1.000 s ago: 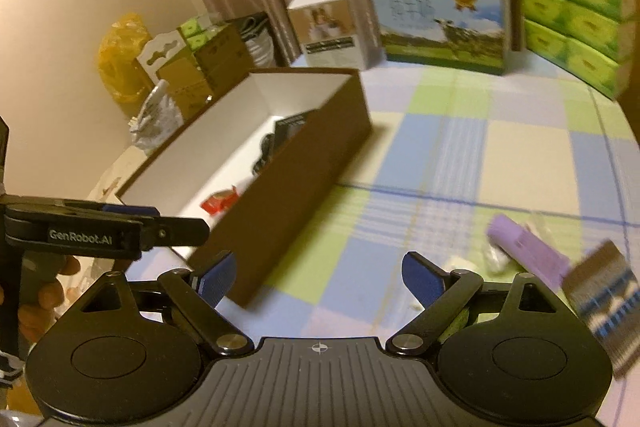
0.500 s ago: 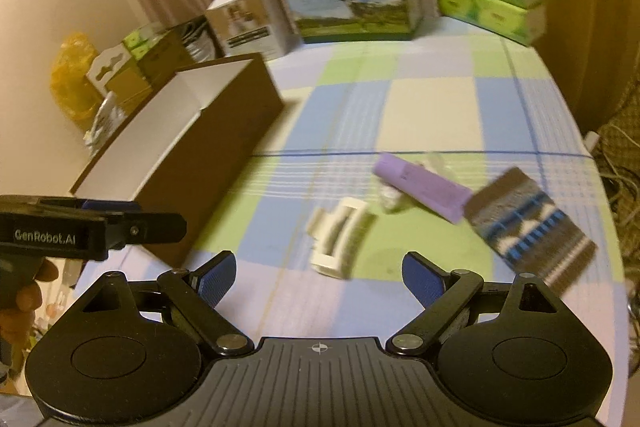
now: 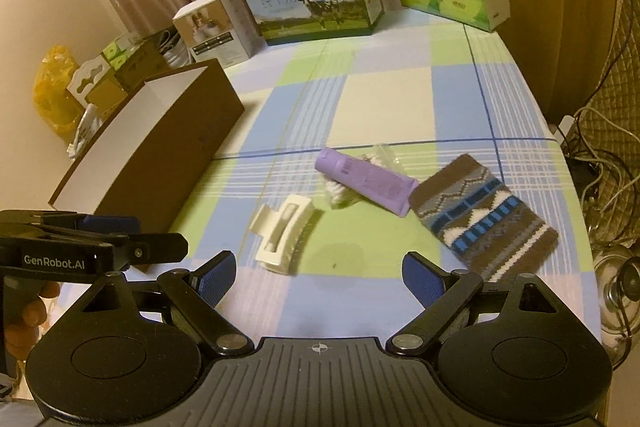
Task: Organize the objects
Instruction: 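Withdraw both tools from the box back over the remaining table items, then grasp the cream hair clip with left tool while right tool grasps the purple tube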
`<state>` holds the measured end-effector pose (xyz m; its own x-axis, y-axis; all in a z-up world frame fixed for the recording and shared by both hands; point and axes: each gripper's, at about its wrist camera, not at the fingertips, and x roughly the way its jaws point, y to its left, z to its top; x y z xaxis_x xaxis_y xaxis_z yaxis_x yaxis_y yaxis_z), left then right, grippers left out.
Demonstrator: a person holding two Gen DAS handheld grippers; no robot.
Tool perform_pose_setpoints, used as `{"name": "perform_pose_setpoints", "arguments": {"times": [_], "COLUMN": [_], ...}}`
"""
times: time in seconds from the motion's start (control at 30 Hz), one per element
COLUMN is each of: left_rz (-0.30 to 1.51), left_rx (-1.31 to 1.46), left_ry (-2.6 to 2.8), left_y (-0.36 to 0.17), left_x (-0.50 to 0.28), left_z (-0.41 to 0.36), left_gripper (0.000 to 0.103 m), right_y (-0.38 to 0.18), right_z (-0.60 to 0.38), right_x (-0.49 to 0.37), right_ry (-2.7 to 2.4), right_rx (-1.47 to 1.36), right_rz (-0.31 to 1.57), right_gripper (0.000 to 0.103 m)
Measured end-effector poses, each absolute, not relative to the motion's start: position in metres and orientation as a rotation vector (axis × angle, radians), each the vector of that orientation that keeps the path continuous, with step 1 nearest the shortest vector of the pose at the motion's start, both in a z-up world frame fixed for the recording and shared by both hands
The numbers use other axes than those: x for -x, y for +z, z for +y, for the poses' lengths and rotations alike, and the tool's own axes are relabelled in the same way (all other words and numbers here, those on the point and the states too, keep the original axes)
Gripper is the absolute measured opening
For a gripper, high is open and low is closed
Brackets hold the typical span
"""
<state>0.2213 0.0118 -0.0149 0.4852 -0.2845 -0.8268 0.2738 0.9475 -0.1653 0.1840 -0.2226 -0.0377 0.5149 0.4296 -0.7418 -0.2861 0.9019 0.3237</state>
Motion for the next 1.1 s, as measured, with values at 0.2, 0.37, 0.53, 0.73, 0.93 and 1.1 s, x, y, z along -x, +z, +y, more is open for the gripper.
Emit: {"name": "perform_pose_setpoints", "arguments": {"times": [0.2,0.37,0.53,0.73,0.93,1.1], "left_rz": [1.023,1.032,1.034,1.046,1.053,1.066], "left_rx": [-0.001,-0.012,-0.059,-0.124,-0.148,-0.159], "left_ry": [-0.338,-0.345,-0.365,-0.348,-0.296,-0.243], "left_y": [-0.029,-0.043,-0.063,-0.094,-0.115,-0.126], "left_x": [-0.230,-0.244,-0.263,-0.286,-0.300,-0.308], "left_z": [-0.001,-0.012,-0.030,-0.051,-0.055,-0.049], "left_gripper": [0.081,0.079,0.076,0.076,0.070,0.045], "right_y": [-0.052,-0.067,-0.079,-0.089,-0.097,-0.105], "right_z": [-0.234,-0.246,-0.255,-0.257,-0.247,-0.229], "right_x": [-0.197,-0.210,-0.223,-0.241,-0.261,-0.277], "right_ry": [0.416,0.388,0.368,0.377,0.425,0.496], "right_rx": [-0.171,-0.163,-0.142,-0.108,-0.033,0.043], "right_rz": [0.963,0.984,0.984,0.971,0.932,0.893], "right_gripper": [0.088,0.088,0.088,0.087,0.087,0.085]}}
